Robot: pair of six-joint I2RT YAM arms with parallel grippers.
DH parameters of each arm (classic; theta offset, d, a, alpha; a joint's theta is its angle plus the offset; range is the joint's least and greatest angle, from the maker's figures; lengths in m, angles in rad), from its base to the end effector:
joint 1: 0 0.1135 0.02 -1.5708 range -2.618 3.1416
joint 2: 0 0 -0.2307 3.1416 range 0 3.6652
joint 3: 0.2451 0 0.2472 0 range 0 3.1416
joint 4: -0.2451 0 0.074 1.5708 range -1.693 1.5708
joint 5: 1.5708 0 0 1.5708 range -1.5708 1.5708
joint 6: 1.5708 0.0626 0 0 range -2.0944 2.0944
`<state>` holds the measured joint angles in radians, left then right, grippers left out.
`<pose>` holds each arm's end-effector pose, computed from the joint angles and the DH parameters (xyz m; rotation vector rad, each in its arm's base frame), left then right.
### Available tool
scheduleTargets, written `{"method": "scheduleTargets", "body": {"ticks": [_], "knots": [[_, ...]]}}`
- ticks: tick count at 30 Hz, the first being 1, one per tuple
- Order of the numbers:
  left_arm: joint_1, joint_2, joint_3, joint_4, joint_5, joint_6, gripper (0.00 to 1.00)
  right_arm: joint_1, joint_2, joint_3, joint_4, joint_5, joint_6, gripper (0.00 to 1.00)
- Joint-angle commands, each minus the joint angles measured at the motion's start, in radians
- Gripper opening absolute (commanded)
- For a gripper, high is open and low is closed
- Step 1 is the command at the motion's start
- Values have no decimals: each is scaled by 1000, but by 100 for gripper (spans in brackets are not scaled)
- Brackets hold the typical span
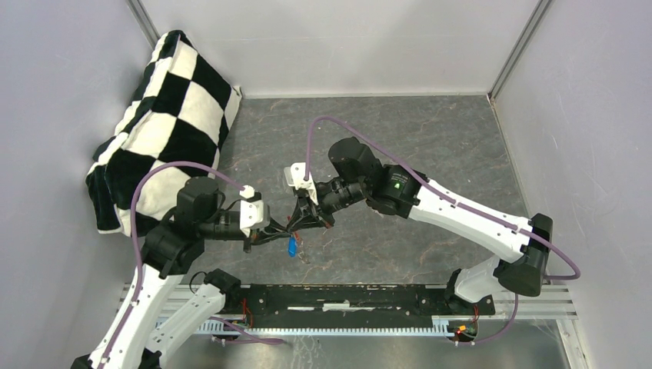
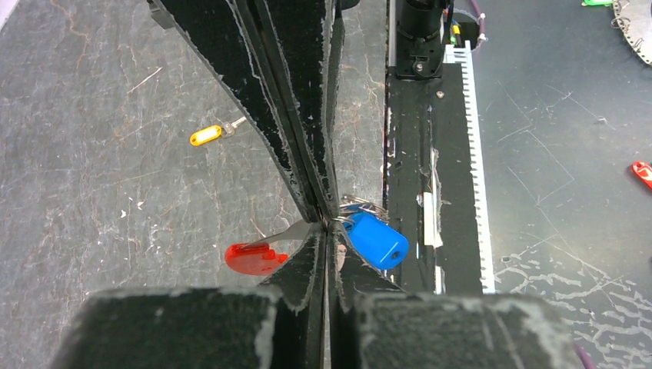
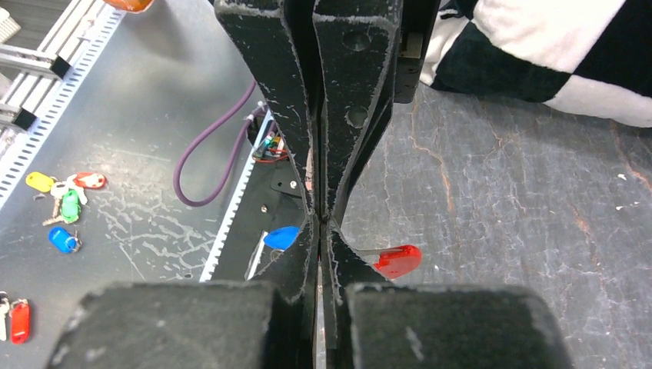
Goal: Put the keys on the keyring
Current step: Insert the key onto the keyring.
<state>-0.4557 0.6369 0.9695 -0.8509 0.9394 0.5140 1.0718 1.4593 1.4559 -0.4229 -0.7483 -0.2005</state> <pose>0.1017 -0.1061 0.3307 1.3803 1.4189 -0.9312 0.1270 0.3220 0.3524 -1.6345 1.3406 1.2866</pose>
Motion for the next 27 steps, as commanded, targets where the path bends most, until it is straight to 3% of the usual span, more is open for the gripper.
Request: {"method": "scheduleTargets", "body": {"ticks": [1, 2, 4, 5, 10, 14, 20, 27], "knots": [[2, 3, 46, 26, 1, 39, 2, 4, 19, 70, -103, 33, -60, 0], [2, 4, 47, 26, -2, 42, 4, 4, 19, 72, -103, 41, -59, 0], [2, 3, 54, 25, -24, 43, 30, 2, 6, 56, -54, 57, -30, 1], [2, 3, 59, 26, -41, 43, 38, -2, -9, 31, 1, 59, 2, 0], [2, -14, 95, 22, -147, 23, 55, -50, -159, -222, 513, 35, 269, 0], [2, -45, 86, 15, -158, 9, 56, -70, -246, -414, 887, 53, 441, 0], [2, -59, 26, 75, -99, -83, 55, -74, -286, -548, 1176, 109, 570, 0], [2, -22, -33, 307, 2, -249, 54, -74, -270, -638, 1393, 148, 681, 0]]}}
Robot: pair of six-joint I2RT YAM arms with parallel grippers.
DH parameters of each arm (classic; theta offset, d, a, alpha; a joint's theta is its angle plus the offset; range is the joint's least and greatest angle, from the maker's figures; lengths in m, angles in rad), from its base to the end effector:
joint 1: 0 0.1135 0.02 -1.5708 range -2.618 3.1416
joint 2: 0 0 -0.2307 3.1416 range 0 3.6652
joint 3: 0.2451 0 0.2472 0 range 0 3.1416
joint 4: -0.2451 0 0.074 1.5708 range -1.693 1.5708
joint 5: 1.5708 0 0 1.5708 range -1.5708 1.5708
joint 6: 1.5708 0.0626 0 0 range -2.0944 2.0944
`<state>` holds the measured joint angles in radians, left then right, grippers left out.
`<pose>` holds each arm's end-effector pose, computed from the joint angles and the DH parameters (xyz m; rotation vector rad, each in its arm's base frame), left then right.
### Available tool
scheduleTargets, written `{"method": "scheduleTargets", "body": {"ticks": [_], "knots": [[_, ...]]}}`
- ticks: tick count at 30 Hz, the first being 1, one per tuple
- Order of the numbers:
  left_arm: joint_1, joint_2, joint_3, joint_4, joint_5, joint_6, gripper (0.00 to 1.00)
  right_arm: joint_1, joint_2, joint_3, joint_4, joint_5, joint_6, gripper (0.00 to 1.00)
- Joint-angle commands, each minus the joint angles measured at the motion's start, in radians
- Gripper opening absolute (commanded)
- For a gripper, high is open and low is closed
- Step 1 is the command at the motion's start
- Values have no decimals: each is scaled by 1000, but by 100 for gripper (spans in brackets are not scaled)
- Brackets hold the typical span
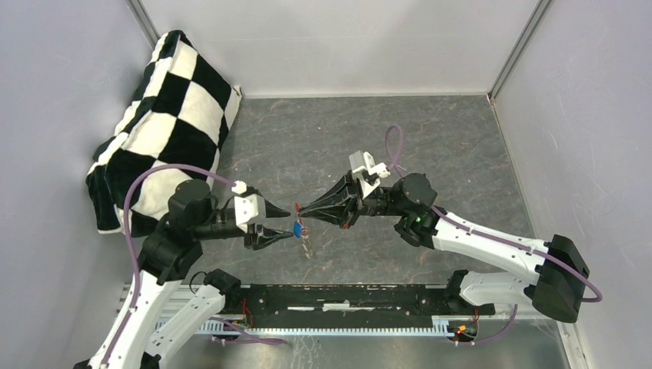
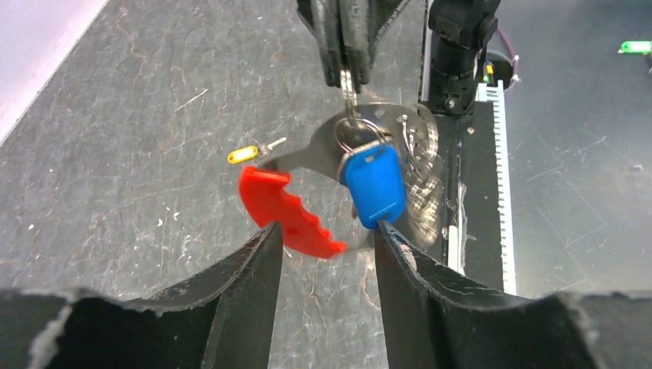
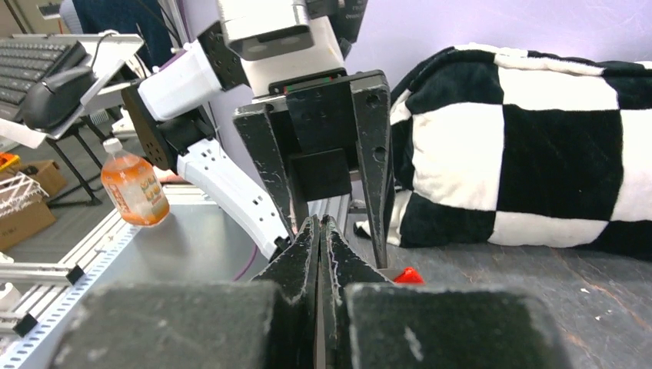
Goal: Put the keys on the keyring
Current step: Insert the key onto the keyring.
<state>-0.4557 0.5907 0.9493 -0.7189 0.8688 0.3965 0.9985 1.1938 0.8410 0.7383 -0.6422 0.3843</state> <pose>0.1038 -0.1041 0.3420 1.2699 1.4000 -0.8714 0.1287 0.2690 0.3481 -0.9936 1.0332 1.5462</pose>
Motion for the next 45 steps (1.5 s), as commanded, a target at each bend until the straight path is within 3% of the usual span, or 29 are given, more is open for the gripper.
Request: {"method": "scheduleTargets", "body": {"ticks": [1, 8, 15, 42, 45], "knots": [[2, 33, -12, 198, 83, -141, 53, -1, -2, -30, 245, 50, 102, 0], [2, 83, -29, 363, 183, -225, 45, 2, 15, -75, 342, 98, 130, 0], [0, 121, -55, 467, 218, -288, 43, 4, 50, -93, 400, 123, 151, 0], [-1, 130, -26, 486, 201, -292, 39, 25, 52, -186, 403, 267, 73, 0], [-1, 116, -23, 385, 173, -221, 49, 22, 17, -175, 344, 285, 27, 0]]}}
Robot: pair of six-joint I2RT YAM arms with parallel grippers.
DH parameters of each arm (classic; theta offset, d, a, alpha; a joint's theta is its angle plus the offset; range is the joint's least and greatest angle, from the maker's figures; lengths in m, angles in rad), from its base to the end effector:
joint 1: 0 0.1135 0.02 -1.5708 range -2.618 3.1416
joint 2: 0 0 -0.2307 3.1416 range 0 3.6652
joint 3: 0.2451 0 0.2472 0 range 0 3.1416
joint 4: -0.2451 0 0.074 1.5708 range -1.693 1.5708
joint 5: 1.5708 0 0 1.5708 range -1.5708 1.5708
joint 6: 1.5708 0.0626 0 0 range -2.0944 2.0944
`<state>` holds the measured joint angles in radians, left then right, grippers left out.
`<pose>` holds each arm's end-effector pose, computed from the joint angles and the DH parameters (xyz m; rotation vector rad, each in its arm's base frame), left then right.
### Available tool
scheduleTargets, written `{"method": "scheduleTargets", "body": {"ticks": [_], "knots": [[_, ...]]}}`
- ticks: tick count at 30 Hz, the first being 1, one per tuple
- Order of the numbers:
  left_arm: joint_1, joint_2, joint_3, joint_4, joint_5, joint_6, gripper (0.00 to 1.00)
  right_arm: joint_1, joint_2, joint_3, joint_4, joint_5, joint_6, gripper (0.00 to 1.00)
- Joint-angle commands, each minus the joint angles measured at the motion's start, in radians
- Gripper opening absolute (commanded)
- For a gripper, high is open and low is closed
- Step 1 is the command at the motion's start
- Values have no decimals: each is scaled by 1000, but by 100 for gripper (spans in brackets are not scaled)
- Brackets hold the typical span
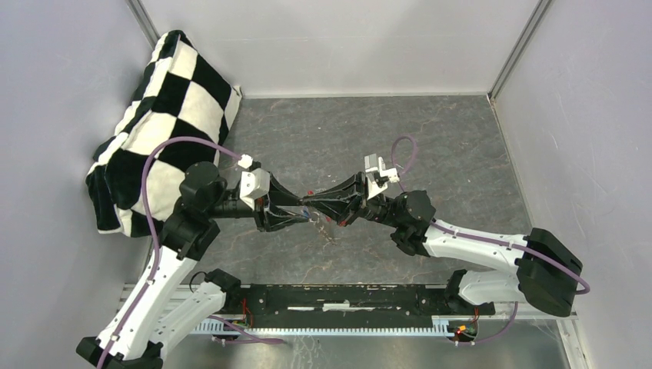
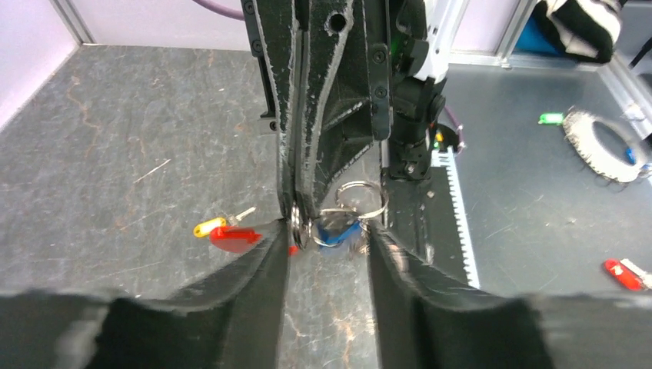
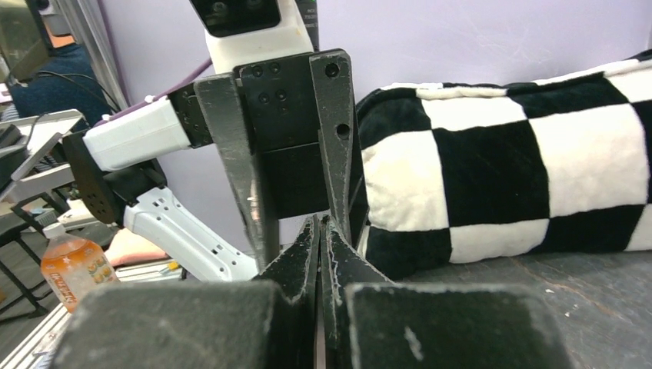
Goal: Put the keys on the keyring
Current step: Insert the key onto the keyring, then adjust the keyring.
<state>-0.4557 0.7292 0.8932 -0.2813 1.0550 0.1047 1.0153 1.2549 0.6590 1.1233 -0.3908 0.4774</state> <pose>0.1367 -0.1276 0.3533 1.2094 1.2773 -1.1384 0.1350 0.2627 0.3142 -0.6891 1.0060 1.5294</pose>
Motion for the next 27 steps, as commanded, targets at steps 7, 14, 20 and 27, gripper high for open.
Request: {"method": "scheduleTargets", "body": {"ticks": [7, 14, 20, 27], "knots": [[-1, -87, -26, -262, -76, 202, 88, -1, -102, 47, -144, 82, -146, 0], [-1, -114, -132, -201, -109, 155, 100, 0, -91, 74, -142, 74, -137, 0], [-1, -37, -208, 62, -69, -84, 100, -1, -82, 86, -134, 75, -128, 0], [-4, -22, -228, 173, 46, -190, 100, 0, -71, 94, -139, 96, -131, 0]]}}
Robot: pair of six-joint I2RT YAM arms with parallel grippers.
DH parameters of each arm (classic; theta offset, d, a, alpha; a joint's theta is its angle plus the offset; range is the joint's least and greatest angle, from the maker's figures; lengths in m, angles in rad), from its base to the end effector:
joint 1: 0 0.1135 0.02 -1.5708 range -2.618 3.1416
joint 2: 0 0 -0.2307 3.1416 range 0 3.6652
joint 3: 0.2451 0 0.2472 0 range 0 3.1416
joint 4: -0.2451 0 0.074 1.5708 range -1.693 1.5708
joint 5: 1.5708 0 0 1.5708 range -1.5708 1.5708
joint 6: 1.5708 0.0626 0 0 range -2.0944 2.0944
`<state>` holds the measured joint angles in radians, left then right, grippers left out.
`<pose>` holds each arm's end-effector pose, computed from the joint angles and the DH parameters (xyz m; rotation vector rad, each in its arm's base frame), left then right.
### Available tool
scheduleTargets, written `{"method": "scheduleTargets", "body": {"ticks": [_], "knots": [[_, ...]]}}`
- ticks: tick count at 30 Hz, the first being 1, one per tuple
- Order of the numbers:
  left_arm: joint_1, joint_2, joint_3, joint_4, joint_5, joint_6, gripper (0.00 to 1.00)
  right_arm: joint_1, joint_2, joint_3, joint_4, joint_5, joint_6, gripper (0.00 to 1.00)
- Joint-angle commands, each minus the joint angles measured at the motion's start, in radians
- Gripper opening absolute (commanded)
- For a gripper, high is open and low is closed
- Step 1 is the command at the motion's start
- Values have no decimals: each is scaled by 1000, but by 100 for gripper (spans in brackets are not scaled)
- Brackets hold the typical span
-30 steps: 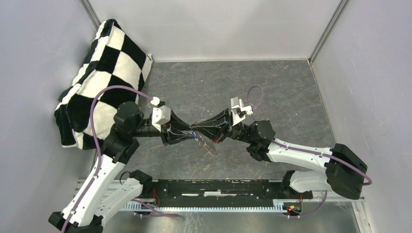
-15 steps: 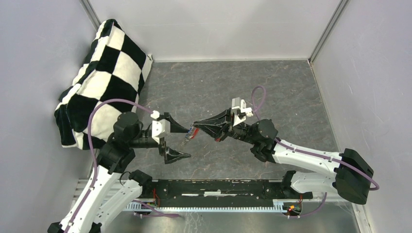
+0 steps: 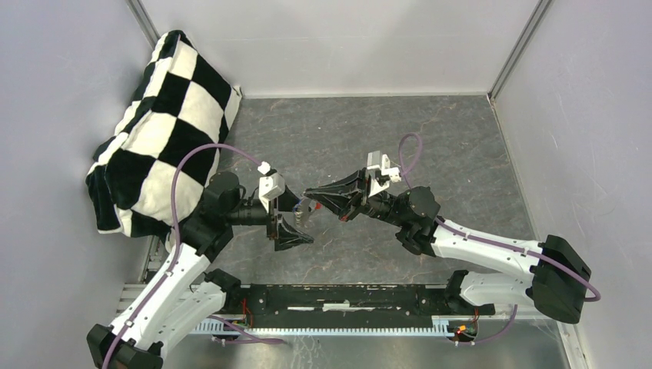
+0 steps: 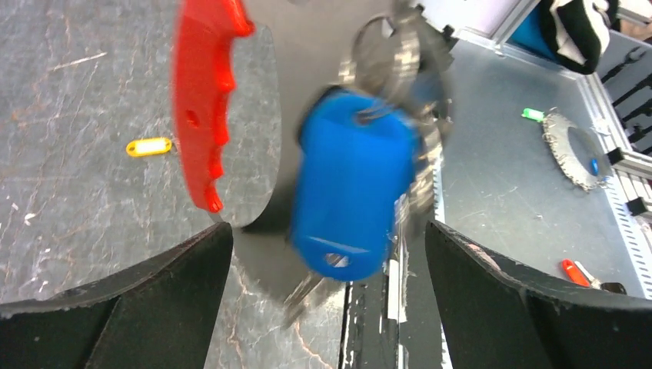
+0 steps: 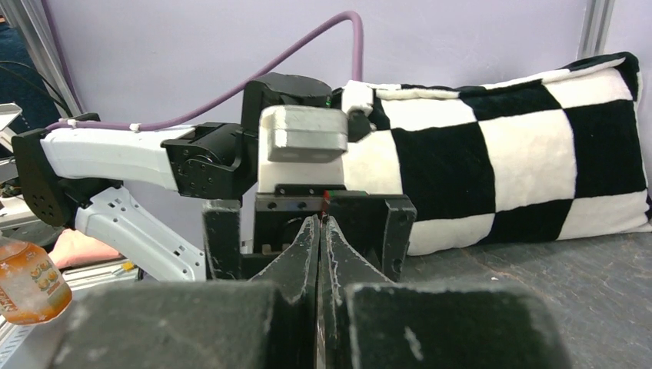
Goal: Put the keys on the keyring
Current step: Adjust the keyring.
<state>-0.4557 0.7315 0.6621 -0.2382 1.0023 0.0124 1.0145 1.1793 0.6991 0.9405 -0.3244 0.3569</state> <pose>0.1513 -0.1329 0.2782 1.1031 1.5610 -1.2335 0.1372 0.2584 0.3284 -0.6919 1.0408 1.3865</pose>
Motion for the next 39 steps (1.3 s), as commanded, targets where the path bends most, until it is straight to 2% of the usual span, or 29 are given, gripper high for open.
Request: {"method": "scheduleTargets", "body": {"ticks": [1, 7, 9, 10, 12, 13, 15, 16, 17, 24, 27, 29, 33, 35, 36, 37, 38, 39], "knots": [[-7, -27, 1, 120, 99, -86, 100, 1, 8, 56, 47, 31, -9, 0], [-12, -48, -15, 107, 35, -20, 100, 5, 46, 84, 61, 17, 10, 0], [-14, -56, -13, 82, -5, 66, 100, 6, 48, 86, 61, 18, 10, 0], [-14, -61, -14, 73, -19, 92, 96, 6, 49, 86, 61, 18, 11, 0], [-15, -61, -16, 27, -38, 193, 80, 7, 46, 86, 60, 19, 11, 0], [-15, -57, -14, 1, -49, 236, 69, 7, 45, 87, 57, 20, 10, 0], [-15, -42, -4, -38, -81, 290, 36, 6, 42, 86, 52, 21, 10, 0], [-15, -39, -2, -41, -104, 297, 30, 6, 42, 85, 50, 21, 10, 0], [-15, -37, 2, -42, -121, 306, 25, 7, 40, 83, 49, 20, 13, 0], [-15, -30, 19, -12, -171, 334, 13, 8, 35, 73, 34, 19, 23, 1], [-16, -35, 28, -28, -191, 371, 3, 9, 16, 61, 15, 30, 24, 6], [-15, -38, 35, -40, -196, 412, 2, 9, 3, 56, -5, 35, 28, 14], [-15, -53, 63, -92, -228, 640, 2, 9, -31, 56, -104, 30, 37, 31], [-15, -70, 76, -129, -251, 804, 2, 8, -63, 64, -190, 20, 31, 53], [-15, -75, 81, -148, -261, 891, 2, 9, -79, 72, -244, 19, 20, 68], [-15, -89, 85, -164, -266, 976, 2, 7, -99, 83, -307, 19, 2, 90], [-15, -99, 88, -181, -267, 1054, 2, 6, -114, 95, -366, 19, -18, 98], [-15, -112, 86, -192, -267, 1133, 2, 2, -133, 112, -443, 18, -42, 98]]}}
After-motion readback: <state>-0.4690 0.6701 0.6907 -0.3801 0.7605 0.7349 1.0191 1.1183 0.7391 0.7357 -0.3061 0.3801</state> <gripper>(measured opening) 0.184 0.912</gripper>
